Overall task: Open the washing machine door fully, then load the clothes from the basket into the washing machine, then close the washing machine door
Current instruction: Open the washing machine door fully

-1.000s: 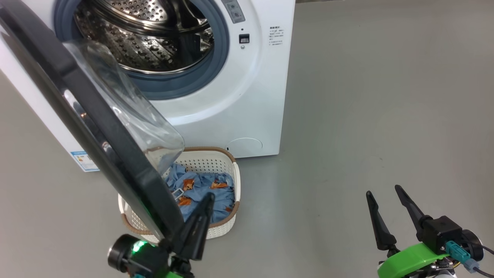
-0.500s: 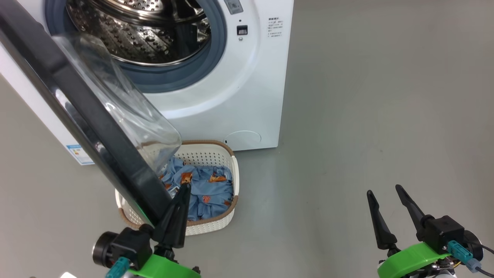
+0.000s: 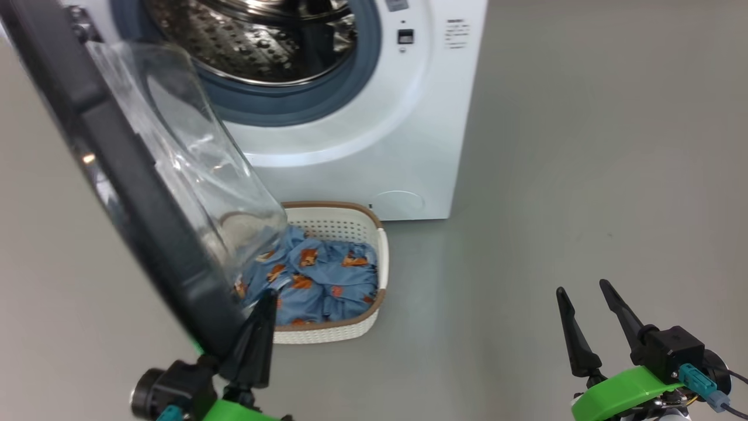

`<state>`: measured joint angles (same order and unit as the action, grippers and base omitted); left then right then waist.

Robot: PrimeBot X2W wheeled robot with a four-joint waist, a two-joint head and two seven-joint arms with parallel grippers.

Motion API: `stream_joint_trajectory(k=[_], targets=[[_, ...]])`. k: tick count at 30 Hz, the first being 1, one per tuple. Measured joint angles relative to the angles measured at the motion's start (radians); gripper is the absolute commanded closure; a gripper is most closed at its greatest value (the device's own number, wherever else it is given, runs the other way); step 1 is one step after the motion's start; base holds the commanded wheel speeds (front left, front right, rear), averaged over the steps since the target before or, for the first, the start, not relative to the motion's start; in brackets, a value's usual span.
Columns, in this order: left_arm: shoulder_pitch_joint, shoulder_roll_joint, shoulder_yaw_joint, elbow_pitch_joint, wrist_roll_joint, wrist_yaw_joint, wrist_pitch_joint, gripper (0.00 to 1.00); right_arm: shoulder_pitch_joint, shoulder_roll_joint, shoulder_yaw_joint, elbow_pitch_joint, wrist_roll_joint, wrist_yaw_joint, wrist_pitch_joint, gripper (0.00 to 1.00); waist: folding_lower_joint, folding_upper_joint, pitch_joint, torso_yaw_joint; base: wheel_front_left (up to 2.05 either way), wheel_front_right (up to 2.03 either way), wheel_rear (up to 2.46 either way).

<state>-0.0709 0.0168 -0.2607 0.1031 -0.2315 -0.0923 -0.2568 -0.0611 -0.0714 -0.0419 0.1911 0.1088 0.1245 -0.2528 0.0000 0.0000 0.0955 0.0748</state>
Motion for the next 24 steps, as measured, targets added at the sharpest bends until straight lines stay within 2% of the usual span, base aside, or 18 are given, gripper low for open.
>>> stream_joint_trajectory(k=[7, 16, 24], targets=[[0.041, 0.004, 0.067, -0.007, -0.005, 0.006, 0.000, 1.00, 0.000, 0.000, 0.003, 0.003, 0.000, 0.000, 0.000, 0.00, 0.0000, 0.0000, -0.003, 0.061, 0.00, 0.00, 0.00], [0.068, 0.010, 0.214, 0.019, -0.041, 0.081, 0.000, 1.00, 0.000, -0.001, 0.006, 0.004, 0.009, 0.000, 0.000, 0.00, 0.0000, 0.0000, -0.010, 0.134, 0.00, 0.00, 0.00], [0.045, 0.008, 0.400, 0.077, -0.057, 0.079, 0.000, 1.00, -0.001, -0.003, 0.026, -0.001, 0.011, 0.000, 0.000, 0.00, 0.0000, 0.0000, 0.007, 0.135, 0.00, 0.00, 0.00]])
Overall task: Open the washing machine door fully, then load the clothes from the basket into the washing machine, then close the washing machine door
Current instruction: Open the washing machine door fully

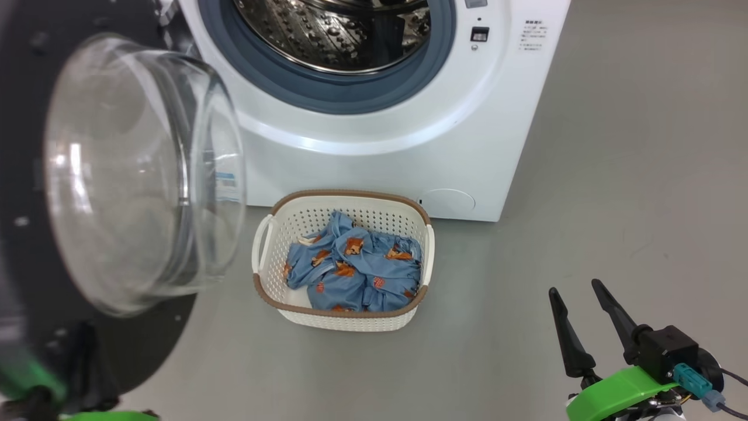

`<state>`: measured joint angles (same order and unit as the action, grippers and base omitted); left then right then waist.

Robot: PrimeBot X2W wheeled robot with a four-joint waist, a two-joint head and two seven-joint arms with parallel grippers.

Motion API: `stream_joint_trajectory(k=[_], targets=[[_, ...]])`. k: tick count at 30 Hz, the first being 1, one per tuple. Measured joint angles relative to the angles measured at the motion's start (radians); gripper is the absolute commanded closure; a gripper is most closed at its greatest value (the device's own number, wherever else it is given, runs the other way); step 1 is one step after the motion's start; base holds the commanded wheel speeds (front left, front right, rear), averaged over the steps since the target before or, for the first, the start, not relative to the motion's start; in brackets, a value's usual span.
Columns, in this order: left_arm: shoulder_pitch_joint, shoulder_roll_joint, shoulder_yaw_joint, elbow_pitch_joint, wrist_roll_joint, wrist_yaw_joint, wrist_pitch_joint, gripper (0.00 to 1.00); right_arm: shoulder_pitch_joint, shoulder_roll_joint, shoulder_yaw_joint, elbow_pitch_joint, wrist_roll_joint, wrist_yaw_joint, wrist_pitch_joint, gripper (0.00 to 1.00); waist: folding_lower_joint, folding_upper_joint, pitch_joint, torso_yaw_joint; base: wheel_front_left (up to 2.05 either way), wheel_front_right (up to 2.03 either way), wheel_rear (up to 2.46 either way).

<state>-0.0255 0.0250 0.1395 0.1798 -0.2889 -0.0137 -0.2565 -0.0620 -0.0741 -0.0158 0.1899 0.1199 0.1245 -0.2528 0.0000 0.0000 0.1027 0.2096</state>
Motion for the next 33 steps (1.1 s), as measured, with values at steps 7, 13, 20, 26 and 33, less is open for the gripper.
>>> stream_joint_trajectory(k=[7, 13, 20, 26, 33], targets=[[-0.075, -0.006, 0.154, 0.068, 0.016, -0.026, 0.000, 1.00, -0.014, -0.020, 0.002, -0.008, 0.009, 0.000, 0.000, 0.00, 0.0000, 0.0000, 0.029, -0.017, 0.00, 0.00, 0.00], [-0.145, -0.003, 0.259, 0.120, 0.032, -0.044, 0.000, 1.00, -0.031, -0.031, 0.004, -0.013, 0.009, 0.000, 0.000, 0.00, 0.0000, 0.0000, 0.051, -0.026, 0.00, 0.00, 0.00], [-0.233, 0.007, 0.386, 0.200, 0.060, -0.053, 0.000, 1.00, -0.041, -0.031, 0.006, -0.014, 0.014, 0.000, 0.000, 0.00, 0.0000, 0.0000, 0.063, -0.031, 0.00, 0.00, 0.00], [-0.272, 0.024, 0.436, 0.256, 0.082, -0.072, 0.000, 1.00, -0.045, -0.030, 0.008, -0.012, 0.017, 0.000, 0.000, 0.00, 0.0000, 0.0000, 0.069, -0.030, 0.00, 0.00, 0.00], [-0.316, 0.045, 0.489, 0.305, 0.098, -0.088, 0.000, 1.00, -0.045, -0.030, 0.010, -0.010, 0.019, 0.000, 0.000, 0.00, 0.0000, 0.0000, 0.068, -0.026, 0.00, 0.00, 0.00]])
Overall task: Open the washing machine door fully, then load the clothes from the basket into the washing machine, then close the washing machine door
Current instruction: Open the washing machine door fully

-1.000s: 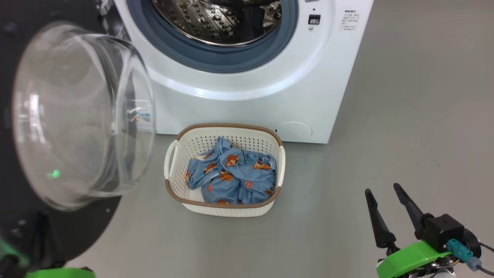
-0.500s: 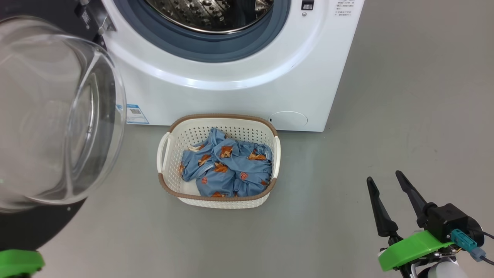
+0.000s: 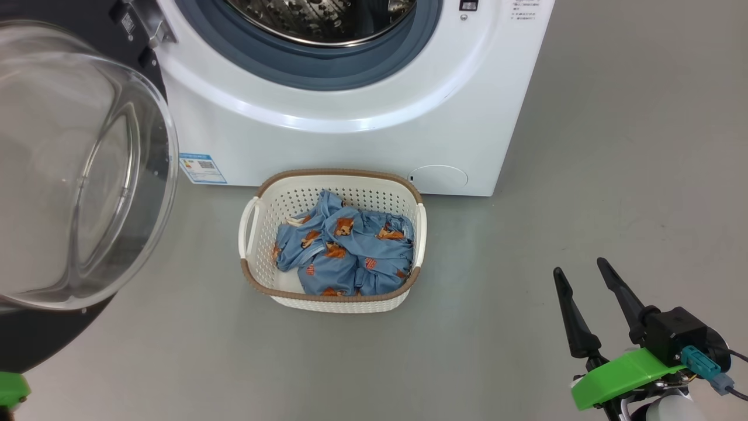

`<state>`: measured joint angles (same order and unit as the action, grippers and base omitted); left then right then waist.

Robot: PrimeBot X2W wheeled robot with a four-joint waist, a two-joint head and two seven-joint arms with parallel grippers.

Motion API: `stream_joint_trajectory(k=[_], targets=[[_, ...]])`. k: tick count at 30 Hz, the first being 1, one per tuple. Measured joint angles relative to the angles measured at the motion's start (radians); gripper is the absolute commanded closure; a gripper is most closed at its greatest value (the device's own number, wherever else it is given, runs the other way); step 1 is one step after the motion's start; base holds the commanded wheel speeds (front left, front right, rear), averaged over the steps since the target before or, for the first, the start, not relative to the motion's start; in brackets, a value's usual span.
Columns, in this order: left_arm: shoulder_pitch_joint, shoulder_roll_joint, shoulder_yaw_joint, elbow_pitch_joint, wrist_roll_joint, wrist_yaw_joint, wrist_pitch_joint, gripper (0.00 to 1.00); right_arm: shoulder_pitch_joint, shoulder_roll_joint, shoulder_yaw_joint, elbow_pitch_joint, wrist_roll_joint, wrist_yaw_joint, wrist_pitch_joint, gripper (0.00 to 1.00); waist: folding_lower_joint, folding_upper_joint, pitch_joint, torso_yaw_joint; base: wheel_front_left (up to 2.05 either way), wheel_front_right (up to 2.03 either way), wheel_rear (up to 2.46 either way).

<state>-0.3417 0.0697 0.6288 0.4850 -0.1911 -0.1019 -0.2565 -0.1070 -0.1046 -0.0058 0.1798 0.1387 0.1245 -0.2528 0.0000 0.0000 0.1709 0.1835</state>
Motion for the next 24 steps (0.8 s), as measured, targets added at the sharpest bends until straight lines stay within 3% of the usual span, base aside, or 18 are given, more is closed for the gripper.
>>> stream_joint_trajectory(k=[11, 22, 23, 24], targets=[[-0.009, -0.005, -0.003, -0.029, 0.041, -0.018, 0.000, 1.00, -0.001, 0.005, -0.004, 0.002, 0.001, 0.000, 0.000, 0.00, 0.0000, 0.0000, -0.007, -0.003, 0.00, 0.00, 0.00], [0.114, -0.050, -0.136, -0.216, 0.016, -0.026, 0.000, 1.00, -0.001, 0.011, -0.007, 0.001, 0.016, 0.000, 0.000, 0.00, 0.0000, 0.0000, -0.023, 0.000, 0.00, 0.00, 0.00], [0.126, -0.049, -0.153, -0.236, 0.012, -0.026, 0.000, 0.92, -0.001, 0.012, -0.007, 0.001, 0.016, 0.000, 0.000, 0.00, 0.0000, -0.0001, -0.025, -0.001, 0.00, 0.00, 0.00], [0.137, -0.047, -0.173, -0.251, 0.006, -0.026, 0.000, 0.56, -0.001, 0.012, -0.007, 0.001, 0.016, 0.000, 0.000, 0.00, 0.0000, 0.0000, -0.027, -0.001, 0.00, 0.00, 0.00]])
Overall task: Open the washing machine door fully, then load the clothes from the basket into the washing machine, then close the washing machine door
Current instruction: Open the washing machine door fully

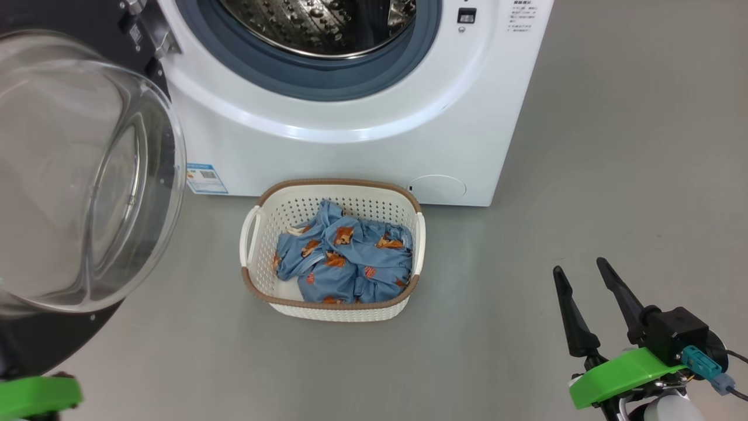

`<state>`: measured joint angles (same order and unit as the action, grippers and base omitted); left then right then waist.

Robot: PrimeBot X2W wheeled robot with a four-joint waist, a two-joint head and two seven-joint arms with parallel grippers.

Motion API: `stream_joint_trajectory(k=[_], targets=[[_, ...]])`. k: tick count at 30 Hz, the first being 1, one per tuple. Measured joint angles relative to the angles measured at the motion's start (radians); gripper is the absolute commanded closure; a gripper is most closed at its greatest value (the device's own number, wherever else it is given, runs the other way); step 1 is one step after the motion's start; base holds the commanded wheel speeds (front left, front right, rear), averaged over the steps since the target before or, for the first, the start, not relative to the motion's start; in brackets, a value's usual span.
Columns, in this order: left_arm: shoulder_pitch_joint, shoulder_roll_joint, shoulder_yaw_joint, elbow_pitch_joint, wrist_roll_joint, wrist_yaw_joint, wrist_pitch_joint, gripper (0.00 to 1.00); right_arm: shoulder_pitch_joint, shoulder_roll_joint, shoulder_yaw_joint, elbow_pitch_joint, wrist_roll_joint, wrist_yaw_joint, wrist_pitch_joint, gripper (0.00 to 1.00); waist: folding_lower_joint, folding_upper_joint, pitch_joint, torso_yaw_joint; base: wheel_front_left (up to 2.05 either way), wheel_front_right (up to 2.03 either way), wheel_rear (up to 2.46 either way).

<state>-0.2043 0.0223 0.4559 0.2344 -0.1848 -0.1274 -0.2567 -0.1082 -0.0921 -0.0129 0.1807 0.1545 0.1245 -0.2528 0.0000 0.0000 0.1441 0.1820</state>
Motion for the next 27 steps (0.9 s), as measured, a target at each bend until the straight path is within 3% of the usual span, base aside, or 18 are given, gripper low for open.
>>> stream_joint_trajectory(k=[1, 2, 10, 17, 27], targets=[[0.011, -0.001, -0.019, -0.012, -0.015, 0.000, 0.000, 0.17, 0.000, 0.002, 0.001, 0.000, 0.000, 0.000, 0.000, 0.00, 0.0000, 0.0000, -0.002, -0.001, 0.00, 0.00, 0.00], [0.022, -0.002, -0.041, -0.025, -0.037, 0.000, 0.000, 0.00, 0.000, 0.003, 0.001, 0.000, 0.000, 0.000, 0.000, 0.00, 0.0000, -0.0001, -0.004, -0.003, 0.00, 0.00, 0.00], [0.110, 0.000, -0.192, -0.137, -0.093, 0.028, 0.000, 0.00, 0.002, 0.009, 0.004, -0.006, 0.001, 0.000, 0.000, 0.00, 0.0000, 0.0000, -0.021, -0.027, 0.00, 0.00, 0.00], [0.194, 0.004, -0.311, -0.202, -0.090, 0.054, 0.000, 0.00, 0.007, 0.010, 0.004, -0.008, 0.006, 0.000, 0.000, 0.00, 0.0000, 0.0000, -0.039, -0.052, 0.00, 0.00, 0.00], [0.237, 0.011, -0.452, -0.233, -0.045, 0.057, 0.000, 0.00, 0.030, 0.017, 0.007, -0.019, 0.006, 0.000, 0.000, 0.00, 0.0000, 0.0000, -0.059, -0.091, 0.00, 0.00, 0.00]])
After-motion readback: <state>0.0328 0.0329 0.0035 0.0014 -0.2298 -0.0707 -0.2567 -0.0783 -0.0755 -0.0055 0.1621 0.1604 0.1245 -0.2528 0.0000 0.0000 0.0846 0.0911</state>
